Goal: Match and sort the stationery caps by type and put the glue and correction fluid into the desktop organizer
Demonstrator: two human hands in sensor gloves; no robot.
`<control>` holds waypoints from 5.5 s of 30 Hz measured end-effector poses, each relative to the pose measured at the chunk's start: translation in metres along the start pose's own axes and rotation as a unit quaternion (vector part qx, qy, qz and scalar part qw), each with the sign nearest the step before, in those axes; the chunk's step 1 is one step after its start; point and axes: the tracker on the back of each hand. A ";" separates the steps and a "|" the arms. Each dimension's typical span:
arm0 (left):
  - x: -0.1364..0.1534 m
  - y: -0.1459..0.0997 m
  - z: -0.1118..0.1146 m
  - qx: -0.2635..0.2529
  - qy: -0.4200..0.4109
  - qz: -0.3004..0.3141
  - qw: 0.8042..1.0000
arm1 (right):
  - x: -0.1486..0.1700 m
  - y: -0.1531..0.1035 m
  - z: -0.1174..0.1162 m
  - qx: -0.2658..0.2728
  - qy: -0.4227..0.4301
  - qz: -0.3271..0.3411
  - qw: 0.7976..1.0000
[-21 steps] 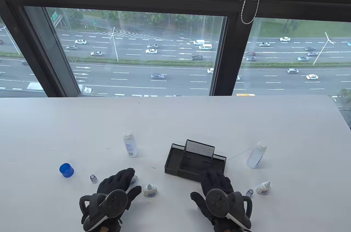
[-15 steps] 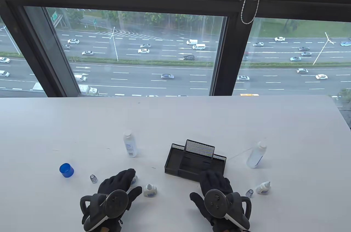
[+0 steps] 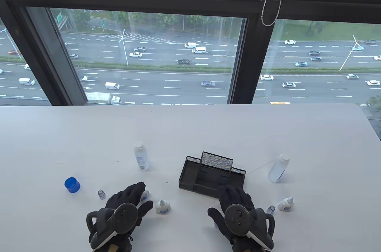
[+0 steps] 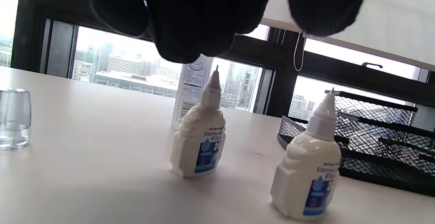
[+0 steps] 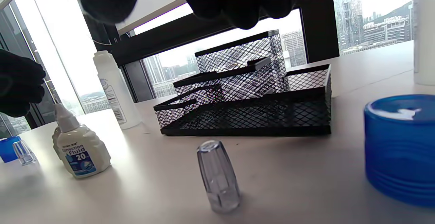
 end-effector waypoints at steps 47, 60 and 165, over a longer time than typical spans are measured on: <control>-0.094 0.057 -0.097 -0.085 -0.024 0.179 0.980 | -0.009 -0.003 0.005 0.026 0.108 0.047 0.993; -0.162 0.028 -0.051 -0.017 -0.069 0.283 0.957 | -0.020 0.000 -0.003 0.017 0.284 0.121 0.951; -0.144 0.014 -0.057 -0.080 -0.090 0.277 0.953 | -0.030 0.001 -0.008 0.008 0.330 0.147 0.932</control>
Point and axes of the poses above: the tracker on the back of each hand, its own x axis roughly to the little-finger side, its own y axis roughly from the wrist to the fingertips, z = x × y, and after that the axes turned 13 degrees about z, right-handed
